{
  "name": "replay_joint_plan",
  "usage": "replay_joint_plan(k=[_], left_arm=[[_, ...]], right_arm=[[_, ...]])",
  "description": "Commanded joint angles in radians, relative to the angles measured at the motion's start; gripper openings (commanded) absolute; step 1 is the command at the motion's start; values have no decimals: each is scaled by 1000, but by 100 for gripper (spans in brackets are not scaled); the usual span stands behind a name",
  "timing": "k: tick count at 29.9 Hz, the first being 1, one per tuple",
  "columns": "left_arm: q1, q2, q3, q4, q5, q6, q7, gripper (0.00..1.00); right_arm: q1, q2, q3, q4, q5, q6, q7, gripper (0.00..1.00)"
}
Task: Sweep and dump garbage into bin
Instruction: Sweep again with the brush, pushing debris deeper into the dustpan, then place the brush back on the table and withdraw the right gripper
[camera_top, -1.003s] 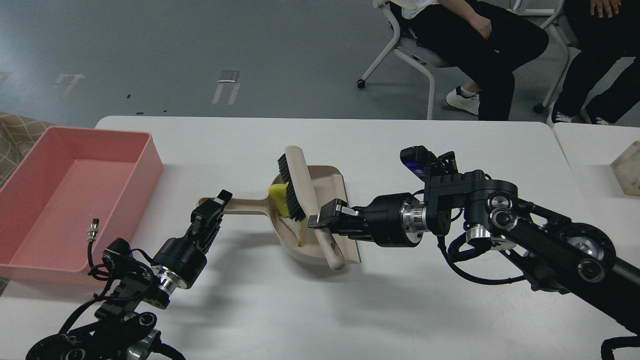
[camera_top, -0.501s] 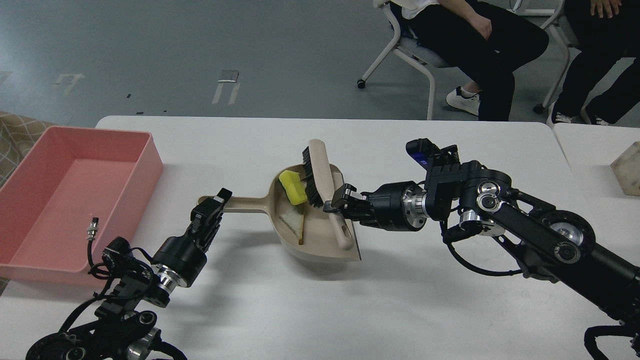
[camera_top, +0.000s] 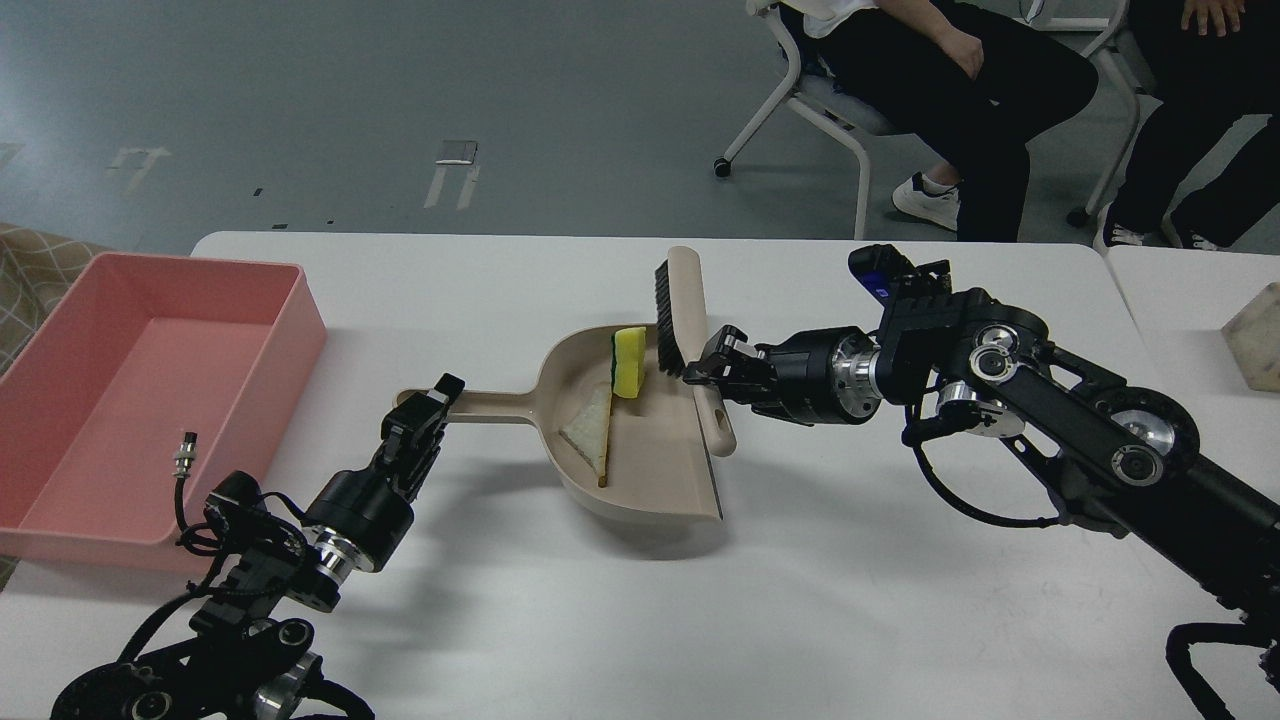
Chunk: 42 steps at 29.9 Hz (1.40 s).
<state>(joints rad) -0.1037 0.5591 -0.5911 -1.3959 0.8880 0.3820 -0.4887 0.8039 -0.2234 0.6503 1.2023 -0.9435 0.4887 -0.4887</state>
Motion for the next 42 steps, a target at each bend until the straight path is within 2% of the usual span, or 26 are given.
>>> replay_joint_plan(k=[1, 13, 18, 27, 36, 42], left_arm=[[-2, -2, -1, 0, -1, 0, 0, 18], [-2, -21, -1, 0, -3, 0, 0, 18], [-2, -21, -4, 0, -3, 0, 0, 18], [-13, -22, -4, 0, -6, 0, 0, 18], [-39, -41, 1, 2, -9, 0, 0, 18], [-48, -41, -1, 3, -14, -2, 0, 18]], right_arm=[[1, 9, -1, -9, -3, 0, 0, 0], [60, -10, 31, -66, 6, 0, 0, 0], [60, -103, 35, -53, 8, 0, 0, 0], [14, -350, 28, 71, 8, 0, 0, 0], [-127, -646, 28, 252, 9, 0, 0, 0], [-218, -783, 28, 338, 8, 0, 0, 0]])
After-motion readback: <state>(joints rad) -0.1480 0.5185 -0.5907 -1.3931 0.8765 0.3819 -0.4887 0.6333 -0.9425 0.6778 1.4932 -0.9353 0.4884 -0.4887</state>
